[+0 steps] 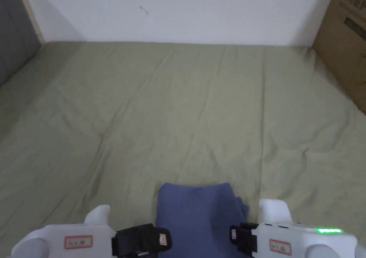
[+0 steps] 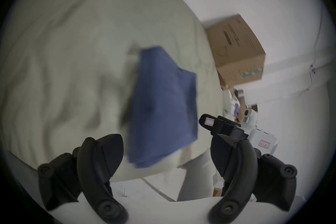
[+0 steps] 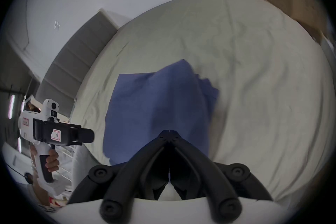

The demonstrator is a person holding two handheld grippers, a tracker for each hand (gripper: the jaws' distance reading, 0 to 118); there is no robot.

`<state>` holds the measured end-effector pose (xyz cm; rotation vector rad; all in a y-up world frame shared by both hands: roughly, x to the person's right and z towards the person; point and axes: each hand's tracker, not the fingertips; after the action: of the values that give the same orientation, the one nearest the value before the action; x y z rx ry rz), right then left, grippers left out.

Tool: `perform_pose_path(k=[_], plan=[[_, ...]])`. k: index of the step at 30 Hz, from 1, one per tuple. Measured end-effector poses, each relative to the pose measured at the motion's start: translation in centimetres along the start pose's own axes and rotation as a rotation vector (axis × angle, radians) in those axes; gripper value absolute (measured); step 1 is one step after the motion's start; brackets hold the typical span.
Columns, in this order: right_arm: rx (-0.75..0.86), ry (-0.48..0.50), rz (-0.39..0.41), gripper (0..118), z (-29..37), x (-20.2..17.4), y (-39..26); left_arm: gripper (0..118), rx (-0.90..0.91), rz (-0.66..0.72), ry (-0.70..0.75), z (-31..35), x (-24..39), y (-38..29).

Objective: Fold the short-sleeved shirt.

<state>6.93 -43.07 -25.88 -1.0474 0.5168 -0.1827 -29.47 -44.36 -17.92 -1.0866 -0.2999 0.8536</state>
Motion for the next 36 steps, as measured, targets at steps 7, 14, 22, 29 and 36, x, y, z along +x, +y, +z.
perform_pose_path(k=[7, 14, 22, 29, 36], plan=[[-0.05, -0.03, -0.094, 0, -4.3, 0.6, -0.2, 101, -0.02, 0.191, -0.189, -3.5, -6.0, 2.2], [-0.036, 0.01, -0.204, 0, -3.1, 1.7, -0.8, 101, -0.145, 0.152, -0.235, -10.4, -3.3, 3.9], [-0.04, -0.013, -0.183, 0, -3.0, 0.3, -0.4, 30, -0.191, 0.034, -0.077, -11.3, -2.3, 4.7], [0.147, -0.112, -0.12, 0, 2.6, -4.0, -1.0, 25, -0.144, -0.081, 0.02, -4.0, -5.6, 7.2], [0.153, -0.133, -0.123, 0, 5.0, -5.3, -2.2, 25, -0.043, -0.248, 0.628, 10.2, -11.7, 16.2]])
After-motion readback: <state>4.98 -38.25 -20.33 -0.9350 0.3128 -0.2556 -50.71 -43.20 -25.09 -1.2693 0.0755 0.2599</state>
